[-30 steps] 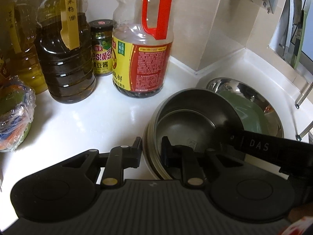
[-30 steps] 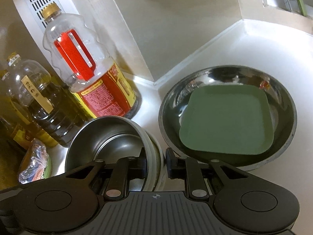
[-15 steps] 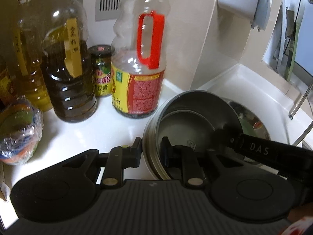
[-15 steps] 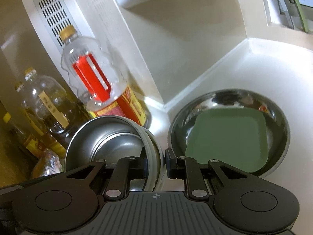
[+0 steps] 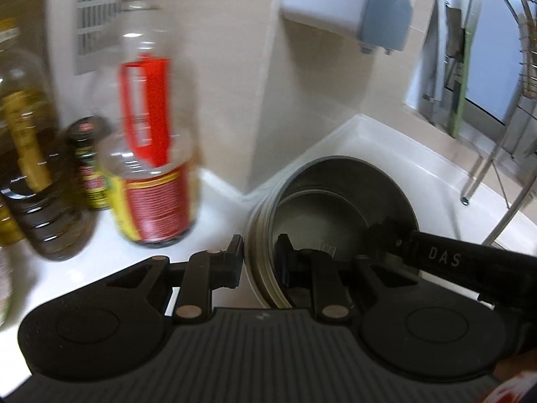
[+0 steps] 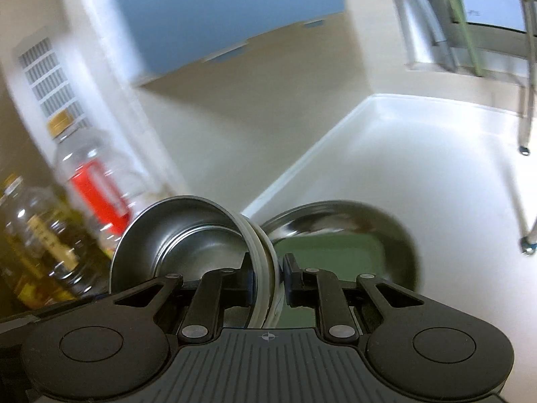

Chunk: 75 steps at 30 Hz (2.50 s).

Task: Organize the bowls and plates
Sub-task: 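Lower the bowl stack onto the green tray inside the steel plate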

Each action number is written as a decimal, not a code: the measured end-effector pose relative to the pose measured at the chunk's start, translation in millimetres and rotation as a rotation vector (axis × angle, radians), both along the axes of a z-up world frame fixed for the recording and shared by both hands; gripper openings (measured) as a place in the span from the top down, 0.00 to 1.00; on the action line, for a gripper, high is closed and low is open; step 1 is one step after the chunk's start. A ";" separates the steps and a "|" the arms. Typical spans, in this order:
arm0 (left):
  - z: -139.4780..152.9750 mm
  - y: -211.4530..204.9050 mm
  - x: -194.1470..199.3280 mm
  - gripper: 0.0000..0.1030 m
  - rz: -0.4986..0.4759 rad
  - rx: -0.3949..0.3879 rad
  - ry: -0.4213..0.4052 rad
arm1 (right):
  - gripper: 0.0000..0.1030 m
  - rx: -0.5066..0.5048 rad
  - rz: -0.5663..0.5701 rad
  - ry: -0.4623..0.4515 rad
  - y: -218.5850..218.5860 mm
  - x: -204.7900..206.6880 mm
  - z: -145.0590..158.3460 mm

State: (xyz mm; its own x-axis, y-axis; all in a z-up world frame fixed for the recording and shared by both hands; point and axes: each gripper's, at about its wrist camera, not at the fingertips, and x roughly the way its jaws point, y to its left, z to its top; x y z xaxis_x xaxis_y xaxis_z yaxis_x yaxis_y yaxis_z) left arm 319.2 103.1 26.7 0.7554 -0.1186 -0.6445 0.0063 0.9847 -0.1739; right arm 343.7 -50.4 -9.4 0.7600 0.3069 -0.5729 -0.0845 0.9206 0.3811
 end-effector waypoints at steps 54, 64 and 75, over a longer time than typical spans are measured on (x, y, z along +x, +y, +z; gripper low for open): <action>-41.5 -43.0 85.5 0.81 -0.071 -0.054 0.170 | 0.83 0.018 -0.082 0.235 -59.1 65.9 -34.4; -42.5 -40.7 89.6 0.79 -0.090 -0.067 0.177 | 0.82 0.021 -0.050 0.231 -62.6 64.8 -35.1; -29.8 -39.9 79.0 0.79 -0.099 -0.029 0.107 | 0.81 0.008 -0.019 0.120 -65.3 52.6 -29.2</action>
State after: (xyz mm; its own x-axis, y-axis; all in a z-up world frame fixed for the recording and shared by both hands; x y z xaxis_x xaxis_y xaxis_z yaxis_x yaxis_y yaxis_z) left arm 398.1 63.2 -3.1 0.6663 -0.2086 -0.7159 0.0828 0.9748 -0.2070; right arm 396.3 -115.6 -38.6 0.6920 0.2979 -0.6576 -0.0204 0.9186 0.3946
